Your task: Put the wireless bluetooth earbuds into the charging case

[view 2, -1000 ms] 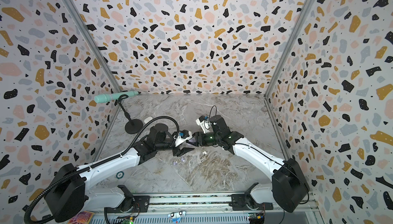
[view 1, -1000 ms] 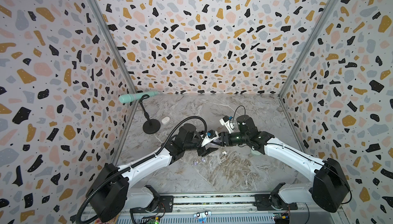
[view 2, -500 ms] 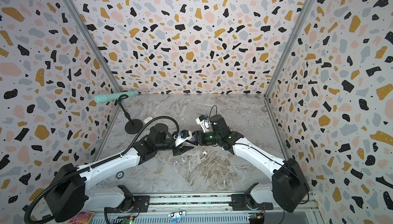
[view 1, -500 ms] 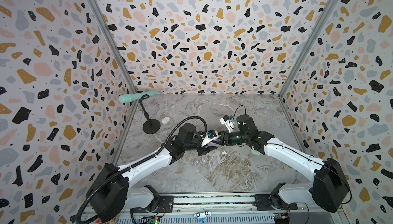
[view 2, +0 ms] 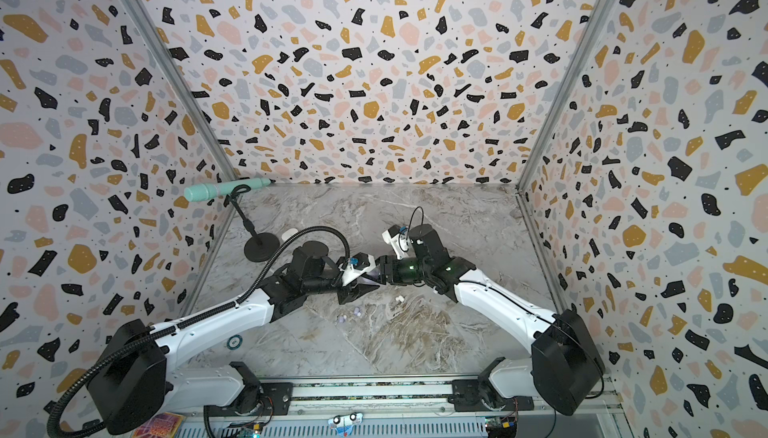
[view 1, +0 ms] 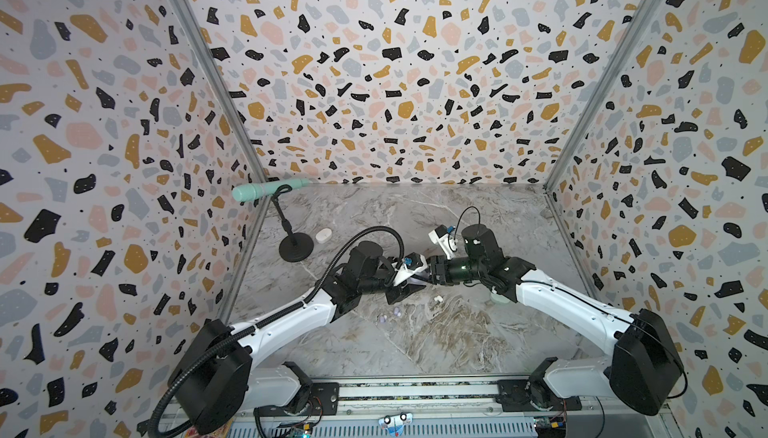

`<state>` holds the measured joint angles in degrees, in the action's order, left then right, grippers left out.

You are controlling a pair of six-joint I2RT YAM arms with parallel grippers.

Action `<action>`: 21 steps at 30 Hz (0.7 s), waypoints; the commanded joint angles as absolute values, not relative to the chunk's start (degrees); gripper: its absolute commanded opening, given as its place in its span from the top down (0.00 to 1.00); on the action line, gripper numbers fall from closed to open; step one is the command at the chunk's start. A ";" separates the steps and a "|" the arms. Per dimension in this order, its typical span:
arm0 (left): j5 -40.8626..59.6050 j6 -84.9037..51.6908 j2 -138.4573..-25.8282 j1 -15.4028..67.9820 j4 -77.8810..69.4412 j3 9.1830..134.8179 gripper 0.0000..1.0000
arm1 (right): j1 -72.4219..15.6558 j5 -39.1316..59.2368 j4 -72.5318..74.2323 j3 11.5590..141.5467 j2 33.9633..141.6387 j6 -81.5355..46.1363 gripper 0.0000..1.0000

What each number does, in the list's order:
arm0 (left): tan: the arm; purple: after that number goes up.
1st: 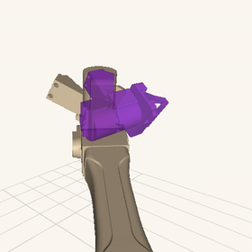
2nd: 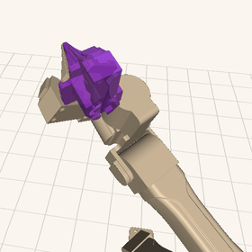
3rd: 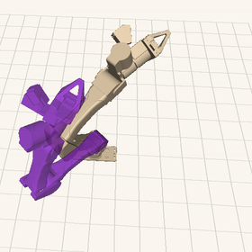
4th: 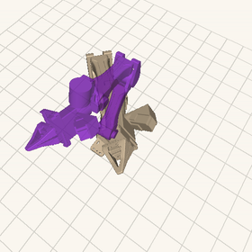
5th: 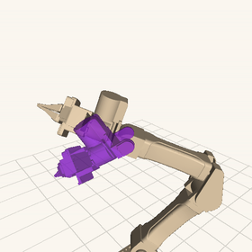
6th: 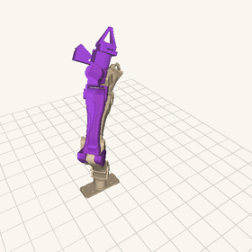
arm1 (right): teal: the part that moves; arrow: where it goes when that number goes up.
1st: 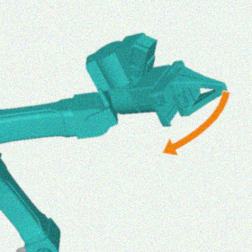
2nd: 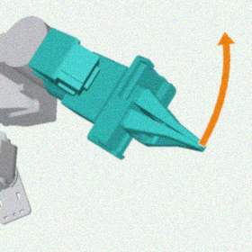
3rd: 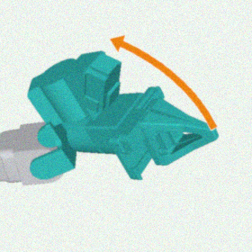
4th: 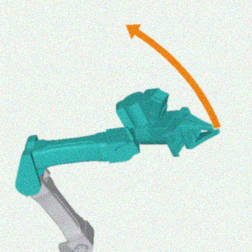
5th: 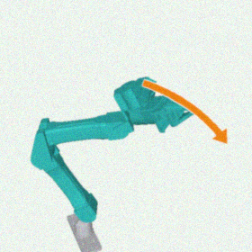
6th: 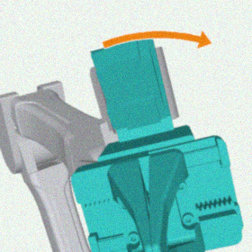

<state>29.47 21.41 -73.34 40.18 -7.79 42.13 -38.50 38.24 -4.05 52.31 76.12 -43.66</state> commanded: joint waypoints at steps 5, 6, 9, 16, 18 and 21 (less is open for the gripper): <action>30.94 20.41 -72.98 40.43 -10.24 42.36 0.51 | -38.82 38.34 -1.80 53.13 75.18 -44.11 0.38; 31.02 20.41 -73.11 40.41 -10.26 42.37 0.51 | -38.90 38.48 -1.68 53.08 75.18 -44.11 0.38; 30.94 20.29 -73.23 40.43 -10.28 42.45 0.51 | -38.98 38.49 -1.55 53.00 75.15 -44.37 0.38; 30.98 20.29 -73.47 40.43 -10.04 42.63 0.59 | -38.94 38.57 -1.54 53.07 75.05 -44.59 0.38; 31.05 20.30 -73.55 40.43 -9.85 42.71 0.62 | -39.03 38.58 -1.49 53.00 74.96 -44.73 0.38; 31.19 20.29 -73.55 40.43 -9.92 42.79 0.66 | -39.03 38.58 -1.60 52.95 74.80 -44.74 0.36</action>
<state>29.32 20.12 -73.34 40.14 -7.86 42.13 -38.65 38.30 -3.99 52.31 76.12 -43.97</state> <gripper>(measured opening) 0.438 0.638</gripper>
